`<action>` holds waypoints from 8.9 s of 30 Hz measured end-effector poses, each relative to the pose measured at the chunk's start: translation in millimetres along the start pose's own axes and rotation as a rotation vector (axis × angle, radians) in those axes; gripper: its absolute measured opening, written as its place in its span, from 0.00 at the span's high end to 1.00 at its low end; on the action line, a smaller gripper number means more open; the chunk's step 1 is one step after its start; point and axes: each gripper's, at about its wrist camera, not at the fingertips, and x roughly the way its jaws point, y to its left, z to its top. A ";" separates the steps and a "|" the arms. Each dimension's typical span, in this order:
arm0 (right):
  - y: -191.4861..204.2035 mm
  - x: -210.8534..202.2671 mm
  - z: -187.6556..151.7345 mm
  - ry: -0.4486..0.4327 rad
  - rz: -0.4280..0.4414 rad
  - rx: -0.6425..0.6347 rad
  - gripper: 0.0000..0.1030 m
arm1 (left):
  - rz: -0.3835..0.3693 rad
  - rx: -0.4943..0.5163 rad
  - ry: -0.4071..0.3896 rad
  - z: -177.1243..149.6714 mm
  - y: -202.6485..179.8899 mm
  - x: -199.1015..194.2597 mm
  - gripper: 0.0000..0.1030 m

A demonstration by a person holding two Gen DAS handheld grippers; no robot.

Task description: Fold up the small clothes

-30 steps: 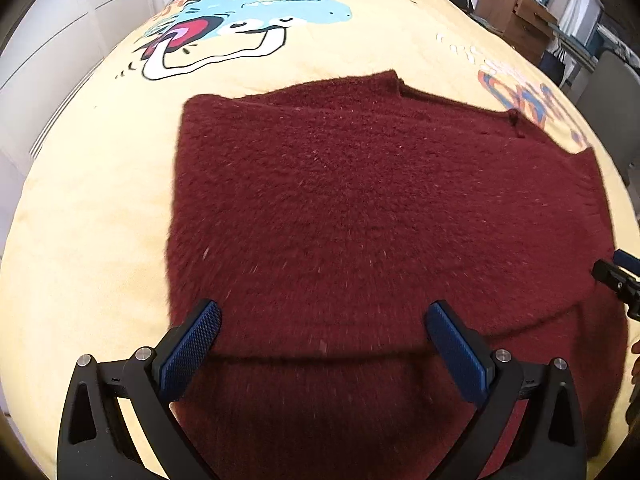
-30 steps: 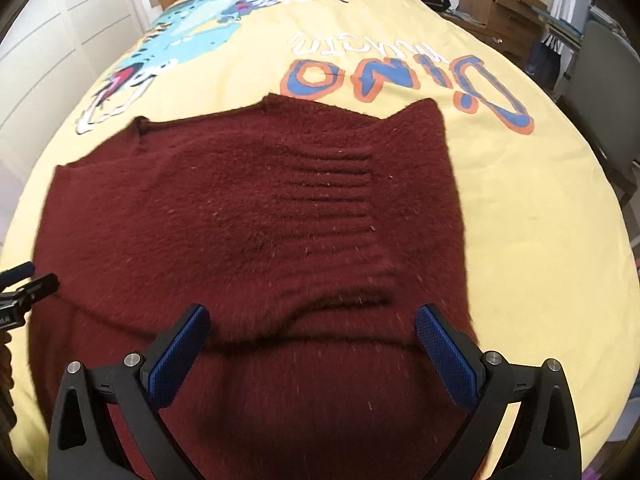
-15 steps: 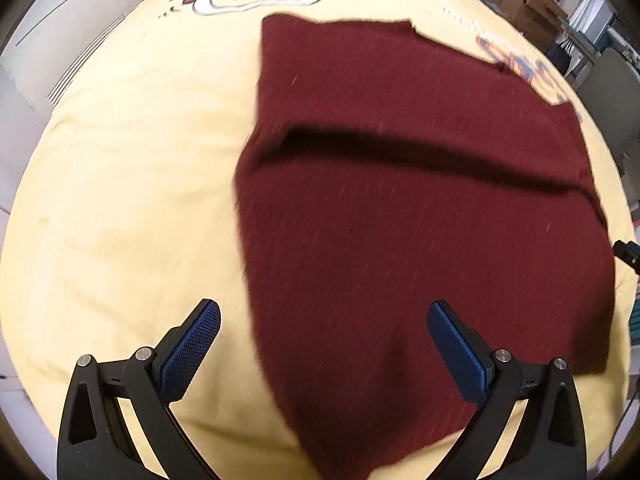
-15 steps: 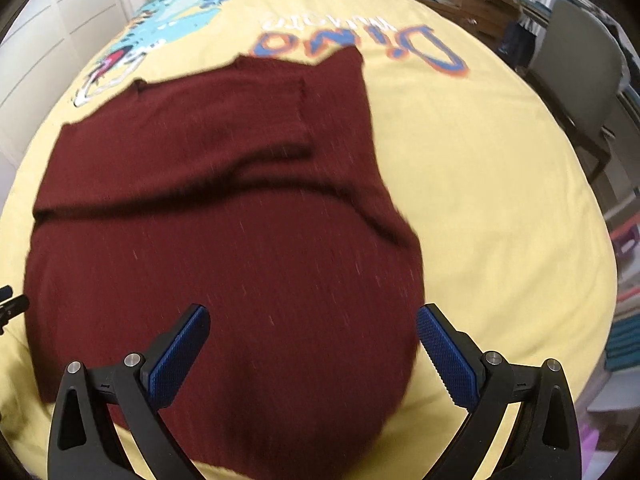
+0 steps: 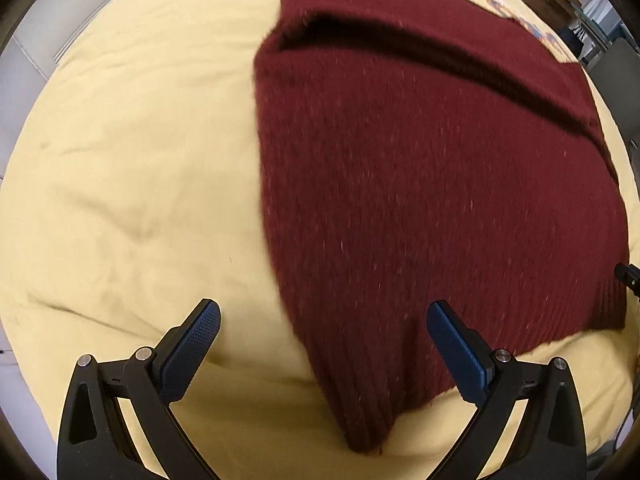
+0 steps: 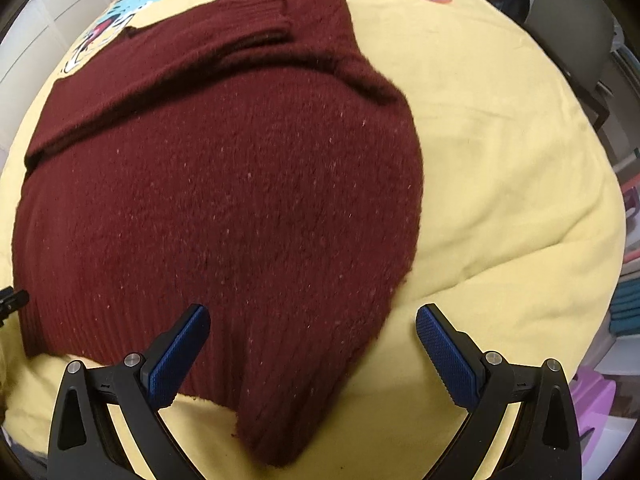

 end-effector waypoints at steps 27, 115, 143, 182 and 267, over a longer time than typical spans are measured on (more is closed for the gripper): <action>-4.5 -7.3 13.4 0.124 0.237 0.026 0.89 | -0.174 0.087 0.037 -10.1 -38.2 -8.3 0.91; 71.1 39.3 177.3 -0.257 -0.019 -0.131 0.00 | 0.065 0.144 -0.300 149.8 -34.6 17.8 0.01; 56.2 6.7 159.2 -0.231 -0.005 -0.135 0.00 | -0.095 0.096 -0.240 169.0 8.0 -14.6 0.01; -16.3 -29.8 125.2 -0.234 -0.019 0.035 0.00 | -0.344 -0.057 -0.107 199.4 13.4 -36.6 0.72; 50.5 8.7 272.2 0.086 0.155 -0.128 0.49 | -0.125 0.078 -0.152 196.9 -101.4 -43.3 0.01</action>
